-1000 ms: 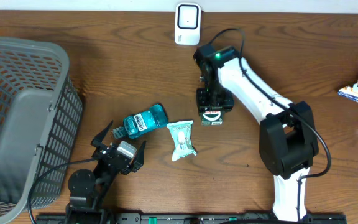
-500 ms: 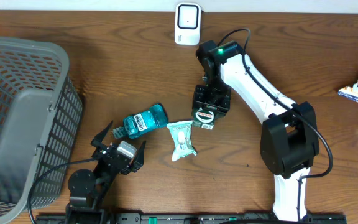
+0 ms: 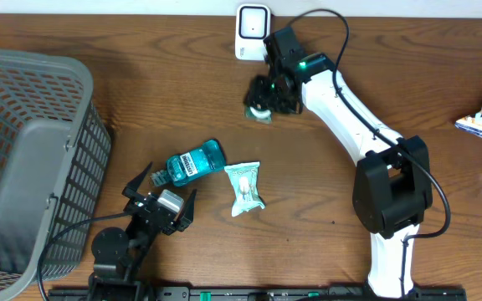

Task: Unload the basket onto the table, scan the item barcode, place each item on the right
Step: 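Hold the Zam-Buk box in front of the white scanner, then carry the Zam-Buk box to the right table edge and release it, then reach the right gripper to the mint-green pouch and grasp it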

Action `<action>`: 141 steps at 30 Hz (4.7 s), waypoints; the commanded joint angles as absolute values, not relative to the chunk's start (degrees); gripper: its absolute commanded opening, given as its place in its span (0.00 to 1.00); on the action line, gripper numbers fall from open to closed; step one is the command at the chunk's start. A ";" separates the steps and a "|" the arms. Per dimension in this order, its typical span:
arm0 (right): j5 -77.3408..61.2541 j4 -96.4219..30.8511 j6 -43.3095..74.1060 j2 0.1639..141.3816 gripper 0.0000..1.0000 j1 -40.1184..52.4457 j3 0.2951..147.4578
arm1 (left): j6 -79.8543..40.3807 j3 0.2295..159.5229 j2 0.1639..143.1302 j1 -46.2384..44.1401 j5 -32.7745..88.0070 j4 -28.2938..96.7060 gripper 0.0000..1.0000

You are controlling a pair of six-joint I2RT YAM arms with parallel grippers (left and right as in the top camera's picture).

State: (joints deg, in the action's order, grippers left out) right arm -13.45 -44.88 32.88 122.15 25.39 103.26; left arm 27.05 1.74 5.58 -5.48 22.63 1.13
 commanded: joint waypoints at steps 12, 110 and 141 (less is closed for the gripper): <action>-1.63 -18.41 5.43 122.30 0.38 27.38 104.51 | 27.38 0.23 5.52 -5.72 23.77 2.28 0.98; -16.80 -64.07 11.97 110.48 0.99 20.10 104.79 | 27.38 0.23 5.52 -5.72 23.77 2.28 0.98; 17.28 -72.60 38.48 127.59 0.79 53.69 101.43 | 27.38 0.23 5.52 -5.72 23.77 2.28 0.98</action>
State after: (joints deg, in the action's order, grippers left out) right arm 11.44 -72.88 33.15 127.55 53.47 103.50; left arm 27.05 1.74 5.58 -5.48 22.63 1.13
